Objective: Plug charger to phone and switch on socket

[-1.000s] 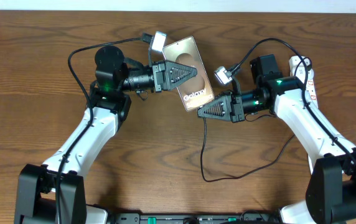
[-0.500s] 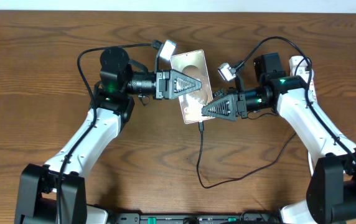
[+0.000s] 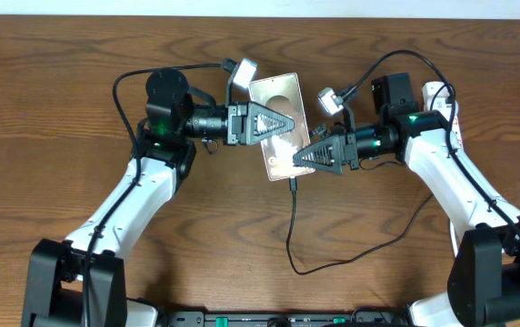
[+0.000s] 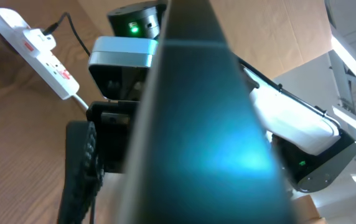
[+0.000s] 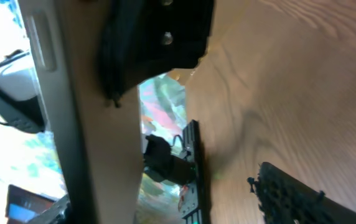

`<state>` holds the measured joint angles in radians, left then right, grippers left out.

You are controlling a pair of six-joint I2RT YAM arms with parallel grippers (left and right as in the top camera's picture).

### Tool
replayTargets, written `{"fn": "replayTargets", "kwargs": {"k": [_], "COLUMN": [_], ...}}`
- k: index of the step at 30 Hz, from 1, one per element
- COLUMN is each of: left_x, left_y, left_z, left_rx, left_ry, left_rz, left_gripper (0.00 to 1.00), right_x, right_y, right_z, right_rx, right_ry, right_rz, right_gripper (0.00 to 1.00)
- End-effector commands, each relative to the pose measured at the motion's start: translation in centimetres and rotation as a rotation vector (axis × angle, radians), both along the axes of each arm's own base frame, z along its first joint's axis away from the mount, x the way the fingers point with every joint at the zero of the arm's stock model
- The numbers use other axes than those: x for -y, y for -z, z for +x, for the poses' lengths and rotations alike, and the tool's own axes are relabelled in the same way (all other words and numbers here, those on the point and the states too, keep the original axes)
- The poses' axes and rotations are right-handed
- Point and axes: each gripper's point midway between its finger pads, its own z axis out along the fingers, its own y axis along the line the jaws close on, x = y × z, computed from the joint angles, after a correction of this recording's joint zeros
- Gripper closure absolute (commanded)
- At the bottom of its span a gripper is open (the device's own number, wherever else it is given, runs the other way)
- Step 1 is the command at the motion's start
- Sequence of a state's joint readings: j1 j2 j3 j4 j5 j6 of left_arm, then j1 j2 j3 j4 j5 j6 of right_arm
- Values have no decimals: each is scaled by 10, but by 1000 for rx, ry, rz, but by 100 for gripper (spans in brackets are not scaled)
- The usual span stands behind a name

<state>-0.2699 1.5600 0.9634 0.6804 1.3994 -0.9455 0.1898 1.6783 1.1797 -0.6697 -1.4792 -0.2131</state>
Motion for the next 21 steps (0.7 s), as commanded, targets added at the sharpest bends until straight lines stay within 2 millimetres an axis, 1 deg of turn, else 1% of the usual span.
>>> {"fn": "replayTargets", "kwargs": {"k": [1, 4, 6, 8, 10, 11, 13, 15, 17, 19, 21], "left_x": [1, 1, 1, 1, 1, 1, 1, 1, 1, 1, 1], "left_y": [-8, -8, -8, -8, -8, -8, -8, -8, -8, -8, -8], "left_z": [-6, -6, -6, -6, -6, -6, -6, -6, -6, -6, -6], "left_rx": [25, 24, 24, 24, 23, 23, 20, 20, 20, 20, 20], "left_ry": [26, 26, 26, 26, 26, 26, 26, 26, 25, 25, 25], "left_rz": [-8, -8, -8, -8, -7, -7, -7, -7, -7, -7, -7], "left_gripper": [93, 93, 93, 93, 93, 93, 93, 93, 93, 93, 93], "right_x": [7, 16, 26, 37, 48, 55, 61, 62, 58, 52, 46], "right_y": [-2, -11, -15, -18, -18, -15, -8, -3, 2, 8, 15], "right_z": [14, 16, 16, 12, 1, -9, -26, -43, -56, -64, -69], "right_rx": [-34, -12, -2, 27, 62, 83, 111, 109, 81, 64, 63], "right_ry": [57, 88, 132, 175, 204, 210, 190, 153, 117, 92, 82], "right_rz": [-49, -52, -84, -135, -197, -251, -327, -348, -324, -271, -186], "right_gripper": [23, 20, 17, 13, 10, 9, 9, 11, 13, 17, 20]}}
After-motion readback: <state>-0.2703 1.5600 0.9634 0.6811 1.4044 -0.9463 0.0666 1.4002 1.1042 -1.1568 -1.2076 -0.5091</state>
